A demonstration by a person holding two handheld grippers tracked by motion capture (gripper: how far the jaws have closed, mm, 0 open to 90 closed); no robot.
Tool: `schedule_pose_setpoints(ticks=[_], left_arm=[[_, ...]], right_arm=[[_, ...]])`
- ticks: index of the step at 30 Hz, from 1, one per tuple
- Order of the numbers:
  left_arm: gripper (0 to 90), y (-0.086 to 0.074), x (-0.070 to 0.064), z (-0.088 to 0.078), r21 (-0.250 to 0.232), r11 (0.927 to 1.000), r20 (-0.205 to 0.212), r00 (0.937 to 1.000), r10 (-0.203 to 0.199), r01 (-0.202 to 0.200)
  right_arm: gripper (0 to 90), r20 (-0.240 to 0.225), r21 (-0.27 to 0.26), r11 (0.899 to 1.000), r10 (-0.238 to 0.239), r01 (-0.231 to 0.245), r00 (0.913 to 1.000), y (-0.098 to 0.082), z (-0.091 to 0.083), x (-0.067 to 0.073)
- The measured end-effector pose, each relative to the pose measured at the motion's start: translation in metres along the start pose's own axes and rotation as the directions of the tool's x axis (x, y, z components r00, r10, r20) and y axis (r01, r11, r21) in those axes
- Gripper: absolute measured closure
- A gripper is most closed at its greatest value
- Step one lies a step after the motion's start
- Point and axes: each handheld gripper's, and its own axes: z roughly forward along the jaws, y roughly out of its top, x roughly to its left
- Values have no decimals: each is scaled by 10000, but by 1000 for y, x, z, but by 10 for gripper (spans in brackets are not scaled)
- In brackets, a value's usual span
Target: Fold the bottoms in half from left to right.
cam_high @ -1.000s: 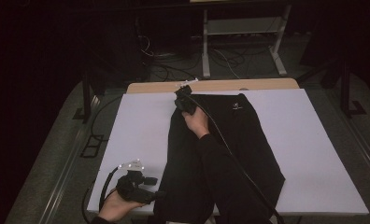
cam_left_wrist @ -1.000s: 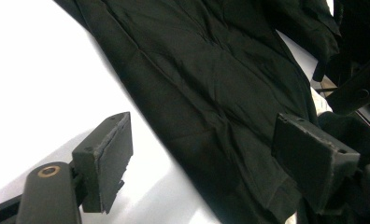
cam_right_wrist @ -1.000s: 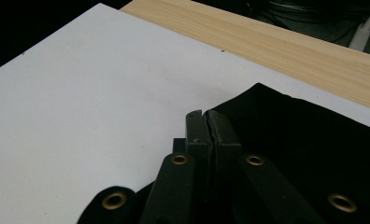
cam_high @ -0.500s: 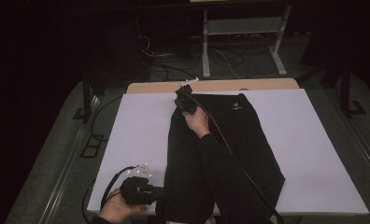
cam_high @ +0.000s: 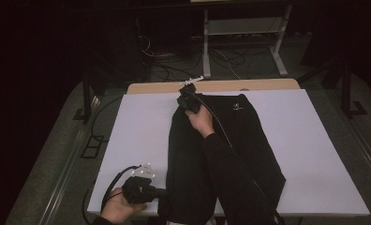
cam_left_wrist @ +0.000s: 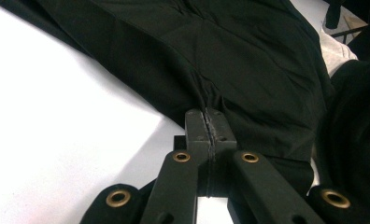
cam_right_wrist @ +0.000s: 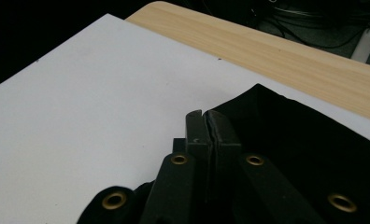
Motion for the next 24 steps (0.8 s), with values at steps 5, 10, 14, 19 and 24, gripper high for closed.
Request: schedule_pose_setpoints(ticks=[5, 10, 14, 19, 24], left_arm=[[888, 3, -4, -5, -217, 9996, 92, 9998, 158, -156], [888, 9, -6, -8, -421, 9990, 243, 9996, 166, -155], [888, 14, -10, -10, -627, 9976, 333, 9990, 308, -287], [888, 19, -13, -9, -793, 9961, 516, 9978, 422, -380], [888, 25, -15, -6, -893, 9952, 731, 9962, 465, -399]], right_arm=[[867, -35, -144, 9998, 110, -111, 9999, 5, -9, -8], [867, -98, -236, 9993, 277, -279, 9996, 7, -16, -13], [866, -91, -288, 9992, 268, -271, 9996, 8, -21, -17], [867, -163, -215, 9992, 335, -338, 9993, 7, -27, -23], [867, -293, -338, 9973, 648, -658, 9975, 8, -34, -33]])
